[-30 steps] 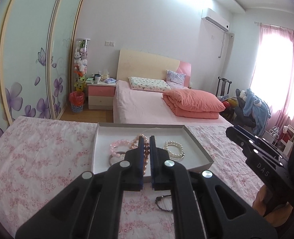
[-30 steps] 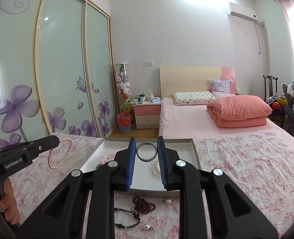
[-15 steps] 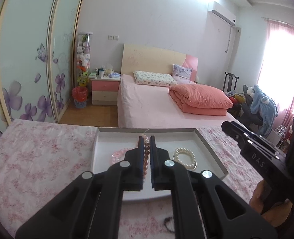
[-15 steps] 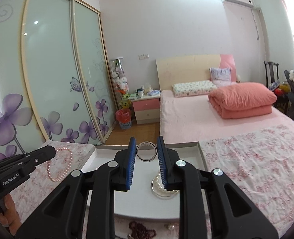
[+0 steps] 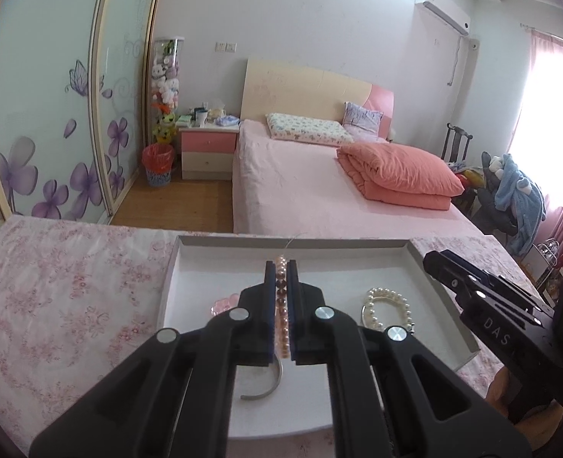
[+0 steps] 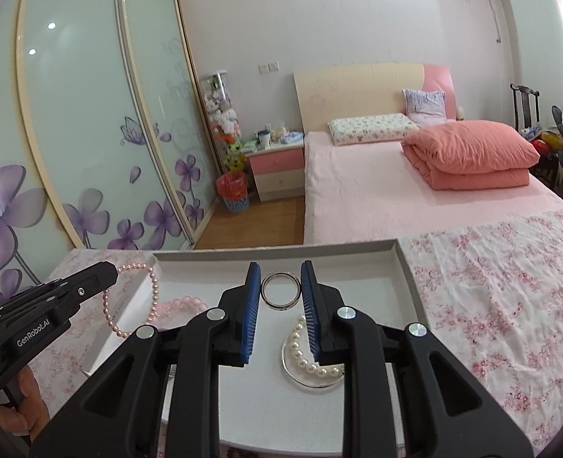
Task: Organize jewelry
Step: 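Carry the bracelet and ring into the grey tray and open both tools, then withdraw both tools toward the black beaded bracelet and the pearl earring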
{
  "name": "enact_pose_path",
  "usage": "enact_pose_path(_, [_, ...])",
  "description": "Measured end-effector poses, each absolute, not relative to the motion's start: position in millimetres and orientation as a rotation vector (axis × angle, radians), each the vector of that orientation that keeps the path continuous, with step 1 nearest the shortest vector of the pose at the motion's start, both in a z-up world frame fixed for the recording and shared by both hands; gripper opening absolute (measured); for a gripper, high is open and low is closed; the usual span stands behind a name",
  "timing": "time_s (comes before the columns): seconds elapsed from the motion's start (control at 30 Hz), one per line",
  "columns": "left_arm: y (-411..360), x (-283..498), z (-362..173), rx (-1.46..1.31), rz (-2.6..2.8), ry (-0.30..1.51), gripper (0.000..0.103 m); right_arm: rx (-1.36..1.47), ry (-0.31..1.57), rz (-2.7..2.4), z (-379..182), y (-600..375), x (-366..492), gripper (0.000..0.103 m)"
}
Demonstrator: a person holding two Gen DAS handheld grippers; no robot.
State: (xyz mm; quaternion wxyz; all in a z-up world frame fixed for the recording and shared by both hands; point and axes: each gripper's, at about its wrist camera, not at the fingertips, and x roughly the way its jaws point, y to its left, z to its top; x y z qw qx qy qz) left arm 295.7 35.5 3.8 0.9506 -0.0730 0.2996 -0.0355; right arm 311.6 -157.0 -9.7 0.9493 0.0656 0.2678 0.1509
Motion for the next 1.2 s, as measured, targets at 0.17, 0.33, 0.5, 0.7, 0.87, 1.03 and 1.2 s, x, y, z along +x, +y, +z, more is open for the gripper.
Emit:
enact_pose_path(0.17, [42,304,-8,-0.184,-0.069,0.641,0.016,0.126,0.530,0.286,-11,-161,308,0.057])
enact_pose_path(0.33, [53,302,-11,-0.216,-0.049,0.642,0.019,0.125,0.534,0.274,-10,-168,303,0.057])
enact_pose_path(0.5, [59,292,-11,-0.218,-0.034,0.641,0.019,0.135,0.537,0.262,-11,-175,300,0.057])
enact_pose_path(0.7, [61,280,-12,-0.213,-0.037,0.648,0.019,0.134,0.538,0.257,-11,-181,294,0.057])
enact_pose_path(0.87, [59,269,-15,-0.205,-0.049,0.658,0.019,0.129,0.537,0.260,-11,-184,288,0.057])
enact_pose_path(1.03, [54,251,-21,-0.187,-0.083,0.672,0.024,0.108,0.547,0.269,-15,-187,272,0.057])
enact_pose_path(1.2, [42,230,-33,-0.152,-0.146,0.706,0.028,0.094,0.582,0.269,-24,-197,252,0.057])
